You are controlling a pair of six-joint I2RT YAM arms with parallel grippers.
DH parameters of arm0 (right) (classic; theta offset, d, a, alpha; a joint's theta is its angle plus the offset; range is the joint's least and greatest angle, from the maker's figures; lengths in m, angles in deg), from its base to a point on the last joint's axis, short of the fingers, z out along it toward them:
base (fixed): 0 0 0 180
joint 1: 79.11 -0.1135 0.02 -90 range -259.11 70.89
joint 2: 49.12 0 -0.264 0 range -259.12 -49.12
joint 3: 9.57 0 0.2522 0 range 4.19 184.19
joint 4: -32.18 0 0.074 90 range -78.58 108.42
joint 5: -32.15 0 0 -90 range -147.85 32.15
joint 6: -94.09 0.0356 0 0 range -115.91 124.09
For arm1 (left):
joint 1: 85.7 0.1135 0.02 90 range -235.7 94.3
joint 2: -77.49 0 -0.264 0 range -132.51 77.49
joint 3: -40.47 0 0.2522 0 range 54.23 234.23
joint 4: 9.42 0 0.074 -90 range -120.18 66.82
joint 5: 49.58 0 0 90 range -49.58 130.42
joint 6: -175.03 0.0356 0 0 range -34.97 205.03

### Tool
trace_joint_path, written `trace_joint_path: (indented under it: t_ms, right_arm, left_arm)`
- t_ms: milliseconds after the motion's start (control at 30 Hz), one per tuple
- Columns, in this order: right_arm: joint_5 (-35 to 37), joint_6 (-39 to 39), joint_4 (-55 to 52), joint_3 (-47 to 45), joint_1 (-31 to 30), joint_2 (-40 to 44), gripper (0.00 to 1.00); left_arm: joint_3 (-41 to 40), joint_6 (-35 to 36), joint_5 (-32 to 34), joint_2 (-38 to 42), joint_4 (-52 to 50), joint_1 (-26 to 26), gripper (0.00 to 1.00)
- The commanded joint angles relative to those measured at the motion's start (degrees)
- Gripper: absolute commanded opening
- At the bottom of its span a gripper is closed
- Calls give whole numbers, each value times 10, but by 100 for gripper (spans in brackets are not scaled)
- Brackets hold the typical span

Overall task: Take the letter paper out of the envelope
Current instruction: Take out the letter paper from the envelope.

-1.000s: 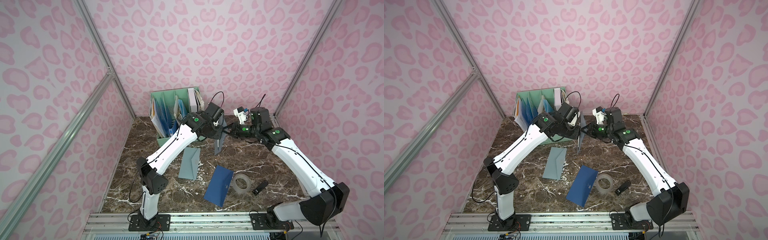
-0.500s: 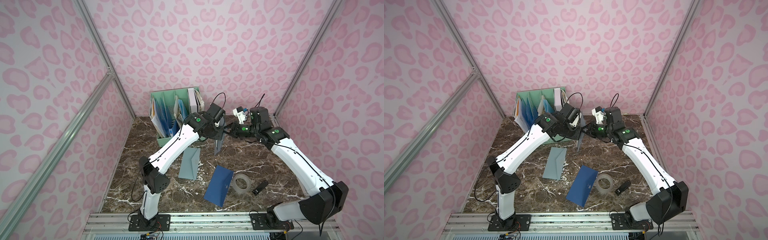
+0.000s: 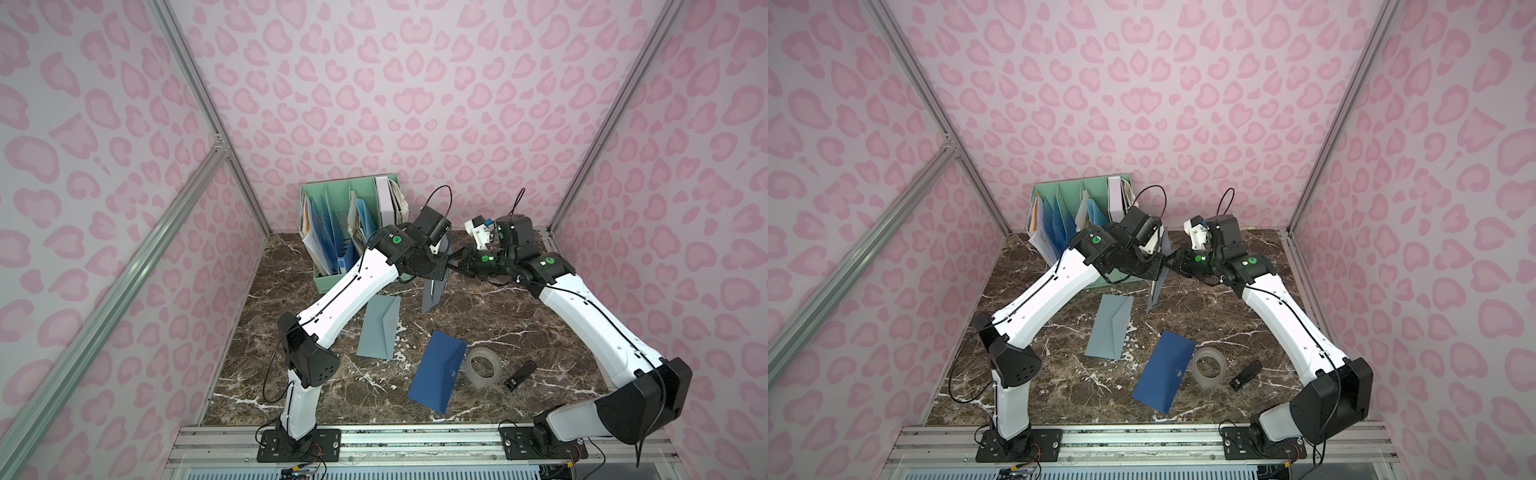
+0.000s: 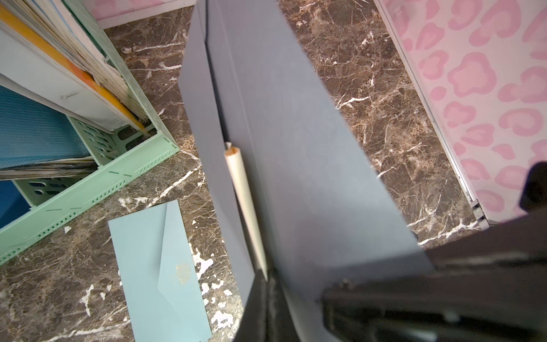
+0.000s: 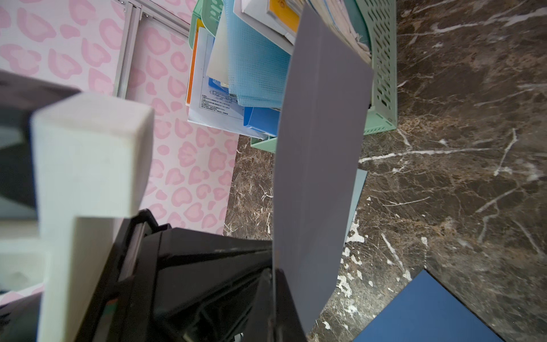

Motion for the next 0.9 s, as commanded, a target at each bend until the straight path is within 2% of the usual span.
trace_joint_path:
  t_ms: [0, 167, 400, 667, 867]
  right_arm:
    - [15, -8, -8, 6, 0, 0, 0]
    - [30, -23, -19, 7, 0, -3, 0]
    - [72, -83, -44, 13, 3, -26, 0]
    - [109, -140, -54, 23, 40, -56, 0]
    - [82, -191, -27, 31, 76, -100, 0]
  left_arm:
    - [4, 1, -5, 4, 1, 0, 0]
    - [7, -3, -11, 14, 6, 0, 0]
    - [7, -26, -26, 38, 32, 0, 0]
    - [11, -29, -11, 65, 57, 3, 0]
    - [28, -22, 26, 74, 17, 22, 0]
